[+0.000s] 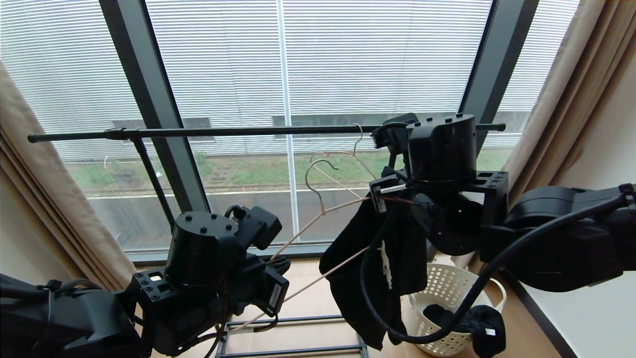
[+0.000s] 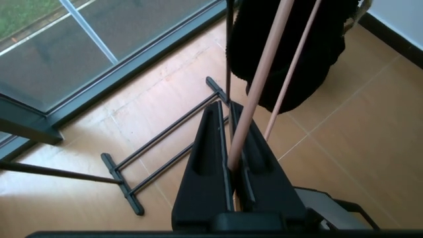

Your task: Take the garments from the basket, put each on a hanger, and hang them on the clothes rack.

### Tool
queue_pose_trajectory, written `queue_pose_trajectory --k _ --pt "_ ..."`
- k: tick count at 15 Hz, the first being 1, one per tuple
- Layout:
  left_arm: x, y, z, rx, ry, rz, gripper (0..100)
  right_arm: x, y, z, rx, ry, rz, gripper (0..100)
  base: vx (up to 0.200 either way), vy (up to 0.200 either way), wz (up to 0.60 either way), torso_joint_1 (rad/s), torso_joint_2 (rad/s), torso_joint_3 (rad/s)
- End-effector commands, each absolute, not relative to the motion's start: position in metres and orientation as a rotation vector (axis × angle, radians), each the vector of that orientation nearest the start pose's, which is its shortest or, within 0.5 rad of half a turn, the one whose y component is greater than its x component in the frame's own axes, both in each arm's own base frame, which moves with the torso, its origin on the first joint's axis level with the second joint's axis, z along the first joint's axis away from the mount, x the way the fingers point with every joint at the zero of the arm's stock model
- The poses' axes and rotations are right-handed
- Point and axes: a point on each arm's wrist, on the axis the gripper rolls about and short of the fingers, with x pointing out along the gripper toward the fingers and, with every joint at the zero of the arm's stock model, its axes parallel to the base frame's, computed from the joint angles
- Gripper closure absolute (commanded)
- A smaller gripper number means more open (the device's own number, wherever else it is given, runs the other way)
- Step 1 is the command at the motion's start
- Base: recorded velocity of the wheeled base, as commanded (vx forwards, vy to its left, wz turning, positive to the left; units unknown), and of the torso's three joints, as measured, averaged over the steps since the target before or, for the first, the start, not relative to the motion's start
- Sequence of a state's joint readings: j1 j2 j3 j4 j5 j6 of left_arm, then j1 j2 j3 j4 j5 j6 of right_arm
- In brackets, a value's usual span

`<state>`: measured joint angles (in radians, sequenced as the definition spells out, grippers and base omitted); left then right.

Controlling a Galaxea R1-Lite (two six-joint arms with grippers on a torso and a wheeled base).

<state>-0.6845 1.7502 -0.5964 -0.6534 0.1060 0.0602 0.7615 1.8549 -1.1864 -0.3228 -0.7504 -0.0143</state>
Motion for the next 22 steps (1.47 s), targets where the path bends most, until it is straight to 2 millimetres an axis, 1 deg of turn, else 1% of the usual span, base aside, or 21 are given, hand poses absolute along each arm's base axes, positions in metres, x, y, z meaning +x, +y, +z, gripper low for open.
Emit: queue_pose_trajectory --k 1,2,7,9,10,12,16,17,19,22 --pt "0.220 -0.180 0.114 0.260 0.460 -0.591 100 0.262 0.246 0.205 -0.253 0.245 0.041 100 0.000 0.000 0.00 0.000 0.00 0.000" --pt "0.220 -0.181 0.113 0.261 0.463 -0.592 100 0.258 0.248 0.203 -0.255 0.250 0.052 100 0.000 0.000 0.00 0.000 0.00 0.000" --pt "0.220 -0.182 0.113 0.261 0.463 -0.594 100 0.241 0.265 0.204 -0.229 0.242 0.114 100 0.000 0.000 0.00 0.000 0.00 0.000" --pt "0.221 -0.182 0.109 0.266 0.474 -0.593 100 0.231 0.272 0.205 -0.203 0.236 0.144 100 0.000 0.000 0.00 0.000 0.00 0.000" --pt "0.221 -0.182 0.109 0.266 0.476 -0.593 100 0.226 0.273 0.209 -0.195 0.228 0.154 100 0.000 0.000 0.00 0.000 0.00 0.000" --pt "0.221 -0.184 0.109 0.267 0.475 -0.596 100 0.222 0.274 0.210 -0.202 0.225 0.149 100 0.000 0.000 0.00 0.000 0.00 0.000" --pt "0.221 -0.185 0.108 0.269 0.476 -0.601 100 0.222 0.274 0.211 -0.195 0.221 0.138 100 0.000 0.000 0.00 0.000 0.00 0.000" --pt "0.221 -0.185 0.109 0.266 0.471 -0.599 100 0.221 0.273 0.208 -0.204 0.226 0.136 0 0.000 0.000 0.00 0.000 0.00 0.000" --pt "0.220 -0.184 0.111 0.256 0.446 -0.599 100 0.221 0.268 0.213 -0.197 0.219 0.128 0 0.000 0.000 0.00 0.000 0.00 0.000" --pt "0.216 -0.180 0.116 0.251 0.425 -0.590 100 0.235 0.249 0.224 -0.166 0.202 0.065 0 0.000 0.000 0.00 0.000 0.00 0.000"
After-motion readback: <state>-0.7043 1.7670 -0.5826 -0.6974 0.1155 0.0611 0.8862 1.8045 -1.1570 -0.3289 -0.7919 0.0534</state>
